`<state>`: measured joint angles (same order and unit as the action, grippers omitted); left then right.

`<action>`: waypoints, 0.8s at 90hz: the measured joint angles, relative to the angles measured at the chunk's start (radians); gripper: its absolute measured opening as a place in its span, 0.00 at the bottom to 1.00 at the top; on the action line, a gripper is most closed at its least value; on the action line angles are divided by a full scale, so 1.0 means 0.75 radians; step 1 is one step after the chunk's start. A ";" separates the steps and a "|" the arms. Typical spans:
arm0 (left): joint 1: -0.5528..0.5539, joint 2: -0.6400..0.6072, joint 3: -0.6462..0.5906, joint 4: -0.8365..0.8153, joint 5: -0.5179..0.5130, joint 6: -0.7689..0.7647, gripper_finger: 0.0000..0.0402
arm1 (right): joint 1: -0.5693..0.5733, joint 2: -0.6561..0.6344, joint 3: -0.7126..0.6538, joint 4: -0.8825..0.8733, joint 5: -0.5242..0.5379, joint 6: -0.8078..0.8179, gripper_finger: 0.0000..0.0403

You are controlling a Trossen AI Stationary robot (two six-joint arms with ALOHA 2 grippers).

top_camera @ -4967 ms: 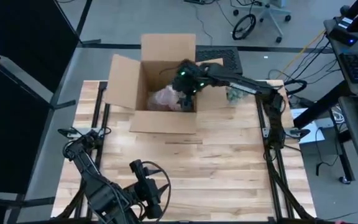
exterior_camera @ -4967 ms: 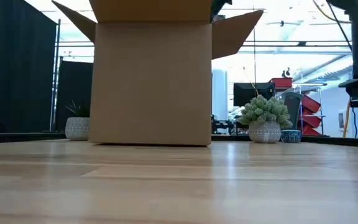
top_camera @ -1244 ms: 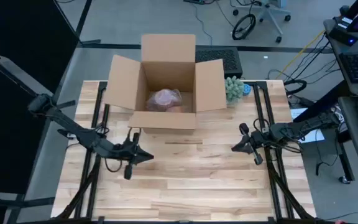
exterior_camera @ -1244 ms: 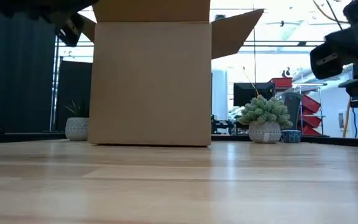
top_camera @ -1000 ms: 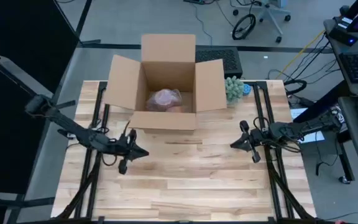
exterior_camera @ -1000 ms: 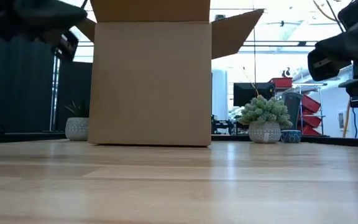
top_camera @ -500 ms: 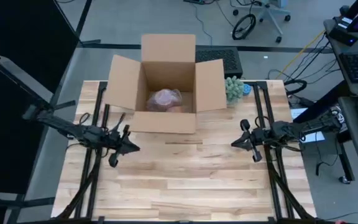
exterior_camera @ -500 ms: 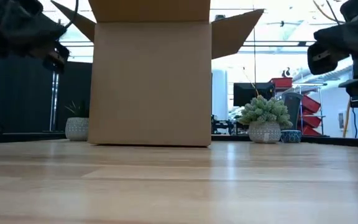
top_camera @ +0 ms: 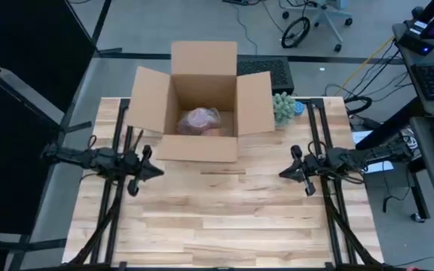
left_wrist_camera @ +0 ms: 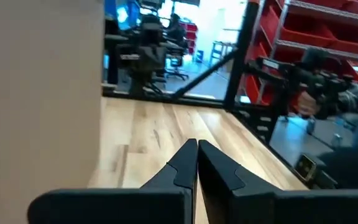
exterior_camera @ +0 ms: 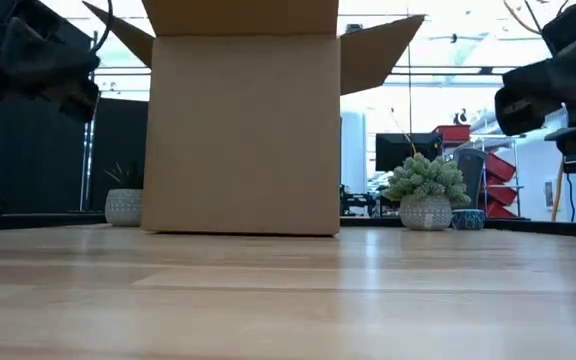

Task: Wrap mug
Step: Return to Home Position

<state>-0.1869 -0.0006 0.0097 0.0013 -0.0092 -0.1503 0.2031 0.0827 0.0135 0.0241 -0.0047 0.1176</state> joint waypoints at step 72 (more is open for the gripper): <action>0.068 0.008 0.000 0.039 -0.260 0.130 0.00 | 0.001 0.010 0.000 -0.008 0.029 -0.124 0.00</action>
<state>-0.1357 0.0055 0.0097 0.0305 -0.2042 -0.0526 0.2035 0.0898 0.0135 0.0181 0.0174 0.0247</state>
